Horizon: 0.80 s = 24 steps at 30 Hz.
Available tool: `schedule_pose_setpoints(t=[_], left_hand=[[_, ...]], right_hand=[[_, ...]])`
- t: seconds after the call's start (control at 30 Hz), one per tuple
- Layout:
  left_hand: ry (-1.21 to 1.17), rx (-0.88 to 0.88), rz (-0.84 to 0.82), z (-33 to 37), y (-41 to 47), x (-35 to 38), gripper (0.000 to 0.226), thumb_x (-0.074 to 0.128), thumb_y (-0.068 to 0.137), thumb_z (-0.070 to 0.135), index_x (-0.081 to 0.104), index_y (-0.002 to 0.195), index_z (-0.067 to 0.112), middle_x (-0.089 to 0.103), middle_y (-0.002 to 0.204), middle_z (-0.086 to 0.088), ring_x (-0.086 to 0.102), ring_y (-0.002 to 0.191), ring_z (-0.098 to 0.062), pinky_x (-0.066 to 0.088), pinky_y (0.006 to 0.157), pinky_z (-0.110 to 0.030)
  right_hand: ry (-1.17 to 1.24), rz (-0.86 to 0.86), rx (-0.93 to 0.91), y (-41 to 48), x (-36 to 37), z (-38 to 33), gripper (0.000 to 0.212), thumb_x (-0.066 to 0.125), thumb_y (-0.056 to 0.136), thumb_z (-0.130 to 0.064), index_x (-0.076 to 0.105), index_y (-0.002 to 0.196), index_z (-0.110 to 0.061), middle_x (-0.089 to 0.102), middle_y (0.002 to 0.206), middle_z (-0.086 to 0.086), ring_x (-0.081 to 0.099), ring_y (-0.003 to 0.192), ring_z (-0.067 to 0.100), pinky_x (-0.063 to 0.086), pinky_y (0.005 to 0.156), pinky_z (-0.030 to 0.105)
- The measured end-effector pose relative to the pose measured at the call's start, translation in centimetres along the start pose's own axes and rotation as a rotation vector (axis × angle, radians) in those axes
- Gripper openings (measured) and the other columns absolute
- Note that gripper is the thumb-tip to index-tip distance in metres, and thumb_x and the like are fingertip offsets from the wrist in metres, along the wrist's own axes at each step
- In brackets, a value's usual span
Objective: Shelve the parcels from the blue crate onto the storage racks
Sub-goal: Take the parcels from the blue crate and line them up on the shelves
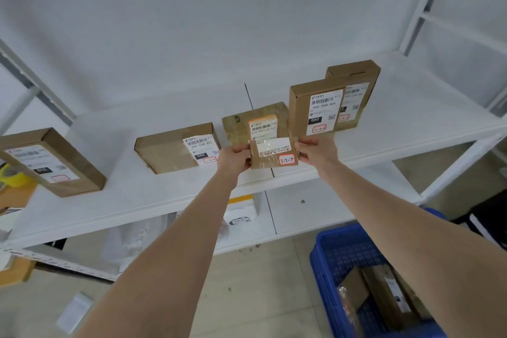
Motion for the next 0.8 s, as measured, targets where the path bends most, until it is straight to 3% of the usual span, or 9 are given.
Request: schedule_pose_setpoints(t=[0.27,0.37,0.47,0.63,0.8], left_hand=[[0.018,0.005,0.003,0.4,0.6,0.1,0.024,0.053,0.092,0.0,0.065,0.112,0.002,0.068,0.1,-0.01,0.067,0.089,-0.026,0.055,0.08,-0.031],[0.004,0.011,0.02,0.5,0.9,0.1,0.022,0.058,0.091,0.009,0.066,0.111,0.003,0.068,0.094,-0.007,0.066,0.092,-0.026,0.056,0.082,-0.032],[0.0,0.014,-0.009,0.5,1.0,0.4,0.019,0.066,0.088,0.018,0.068,0.103,0.006,0.069,0.087,-0.003,0.067,0.092,-0.025,0.056,0.084,-0.033],[0.043,0.023,-0.001,0.3,1.3,0.2,0.025,0.071,0.083,0.018,0.07,0.106,0.006,0.071,0.094,-0.006,0.067,0.094,-0.027,0.056,0.087,-0.036],[0.03,0.028,-0.018,0.2,1.3,0.3,0.022,0.068,0.085,0.011,0.069,0.106,0.006,0.069,0.088,-0.004,0.065,0.089,-0.024,0.055,0.082,-0.031]], right_hand=[[0.051,0.009,0.017,0.0,0.2,-0.9,0.018,0.064,0.087,0.003,0.065,0.104,0.003,0.067,0.102,0.015,0.066,0.097,0.028,0.054,0.082,0.029],[0.051,0.023,0.014,0.2,0.2,-0.9,0.007,0.063,0.087,0.003,0.065,0.09,-0.002,0.067,0.101,0.015,0.066,0.096,0.028,0.054,0.081,0.03],[0.06,0.024,0.0,0.3,0.3,-0.9,0.02,0.062,0.087,0.005,0.06,0.074,-0.01,0.064,0.094,0.013,0.064,0.09,0.026,0.054,0.083,0.032],[0.057,0.023,-0.012,0.6,0.5,-0.5,0.005,0.059,0.089,0.005,0.062,0.088,0.001,0.062,0.093,0.012,0.061,0.087,0.023,0.052,0.082,0.03],[0.015,0.047,-0.008,1.4,0.8,0.5,0.022,0.064,0.086,0.003,0.06,0.071,-0.013,0.064,0.092,0.012,0.064,0.086,0.024,0.055,0.083,0.034]])
Point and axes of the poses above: each hand's wrist, its own y-axis towards the middle knuckle, its own x-axis out of the palm, z = x × y, the point moved 6 cm from there along y, towards the middle knuckle
